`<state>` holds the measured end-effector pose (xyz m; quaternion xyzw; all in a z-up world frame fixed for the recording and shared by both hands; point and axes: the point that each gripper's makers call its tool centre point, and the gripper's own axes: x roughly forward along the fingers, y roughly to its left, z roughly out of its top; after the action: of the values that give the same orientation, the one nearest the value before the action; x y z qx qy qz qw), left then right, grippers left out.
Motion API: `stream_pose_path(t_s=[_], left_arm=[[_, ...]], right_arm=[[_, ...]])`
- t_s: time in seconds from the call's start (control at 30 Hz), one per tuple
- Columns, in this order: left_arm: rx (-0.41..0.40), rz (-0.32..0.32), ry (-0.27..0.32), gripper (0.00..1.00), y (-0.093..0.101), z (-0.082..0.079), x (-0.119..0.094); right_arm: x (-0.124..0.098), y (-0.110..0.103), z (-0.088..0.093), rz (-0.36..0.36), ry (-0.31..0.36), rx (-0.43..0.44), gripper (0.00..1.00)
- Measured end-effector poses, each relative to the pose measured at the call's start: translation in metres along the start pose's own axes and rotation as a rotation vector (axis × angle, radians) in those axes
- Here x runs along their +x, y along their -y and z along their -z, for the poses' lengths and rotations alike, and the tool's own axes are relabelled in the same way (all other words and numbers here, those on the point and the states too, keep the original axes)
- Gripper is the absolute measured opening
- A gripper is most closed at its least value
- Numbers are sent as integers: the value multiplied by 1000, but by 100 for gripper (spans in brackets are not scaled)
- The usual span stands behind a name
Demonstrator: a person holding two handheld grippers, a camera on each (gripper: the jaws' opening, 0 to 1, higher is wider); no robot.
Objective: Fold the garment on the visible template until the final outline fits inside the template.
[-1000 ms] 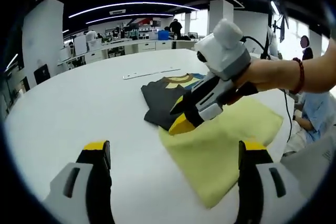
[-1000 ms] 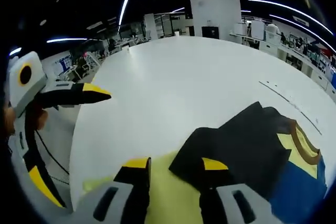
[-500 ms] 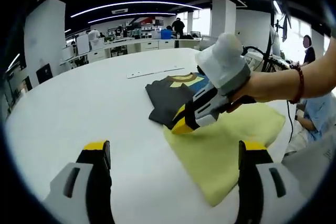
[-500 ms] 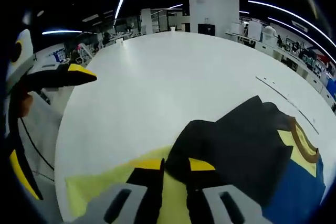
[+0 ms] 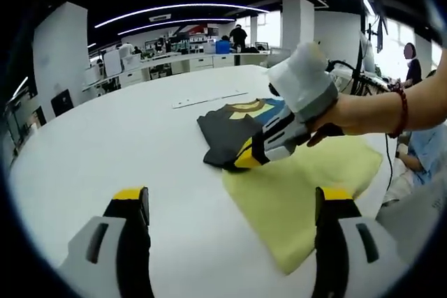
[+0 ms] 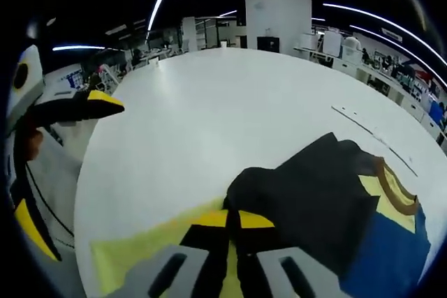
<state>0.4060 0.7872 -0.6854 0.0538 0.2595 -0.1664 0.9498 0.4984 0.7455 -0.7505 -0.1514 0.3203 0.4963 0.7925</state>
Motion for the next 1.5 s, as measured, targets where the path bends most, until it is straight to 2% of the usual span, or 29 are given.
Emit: stream_pose_path(t_s=[0.17, 0.27, 0.43, 0.6, 0.77, 1.2, 1.5], left_arm=[[3, 6, -1, 96, 3, -1, 0], [2, 11, -2, 96, 5, -1, 1], [1, 18, -1, 96, 9, -2, 2], [8, 27, -5, 95, 13, -3, 4], [18, 38, -9, 95, 16, -3, 5], [23, 42, -8, 95, 16, -6, 7], [32, 55, -15, 94, 21, -7, 9]], right_arm=[[-19, 15, -9, 38, 42, 51, 0], [-33, 31, -12, 85, 64, 81, 0], [-55, 56, -8, 165, 86, 178, 0], [-75, 82, 3, 221, 112, 289, 0], [-89, 101, 14, 257, 115, 339, 0], [-132, 144, 46, 415, 132, 380, 0], [-157, 161, 69, 487, 132, 437, 0]])
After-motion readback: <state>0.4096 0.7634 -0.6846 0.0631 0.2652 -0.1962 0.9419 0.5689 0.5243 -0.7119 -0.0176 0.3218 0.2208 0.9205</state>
